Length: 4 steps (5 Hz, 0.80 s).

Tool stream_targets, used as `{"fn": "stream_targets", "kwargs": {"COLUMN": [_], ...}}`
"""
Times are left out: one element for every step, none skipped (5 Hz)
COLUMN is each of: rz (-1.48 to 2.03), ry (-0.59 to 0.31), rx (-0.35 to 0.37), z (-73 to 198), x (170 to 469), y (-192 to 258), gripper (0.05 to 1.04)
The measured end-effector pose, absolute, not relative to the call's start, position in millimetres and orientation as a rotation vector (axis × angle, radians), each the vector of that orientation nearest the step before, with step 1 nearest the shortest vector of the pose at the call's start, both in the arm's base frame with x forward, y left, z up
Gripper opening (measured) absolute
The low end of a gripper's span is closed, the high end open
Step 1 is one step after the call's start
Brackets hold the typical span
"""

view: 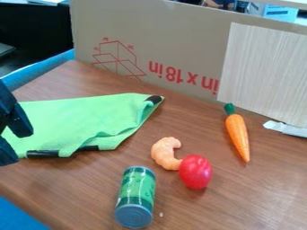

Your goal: Unfold cloth from the bottom right to the top left

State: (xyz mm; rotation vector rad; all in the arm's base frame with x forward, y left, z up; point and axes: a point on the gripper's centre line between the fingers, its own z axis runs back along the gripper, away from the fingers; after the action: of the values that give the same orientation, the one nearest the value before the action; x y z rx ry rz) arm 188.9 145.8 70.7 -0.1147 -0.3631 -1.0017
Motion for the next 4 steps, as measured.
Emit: {"fn": "stream_targets", "kwargs": {"rz": [-1.004,-0.989,-0.996,-1.014], "ry": [-0.427,-0.448,-0.438,-0.472], "rx": [-0.07,-0.062,-0.078,-0.088], "z": [67,63,55,46], "x": [192,196,196,201], "y": [147,150,150,150], "gripper": [1.0,1.0,1.0,1.0]}}
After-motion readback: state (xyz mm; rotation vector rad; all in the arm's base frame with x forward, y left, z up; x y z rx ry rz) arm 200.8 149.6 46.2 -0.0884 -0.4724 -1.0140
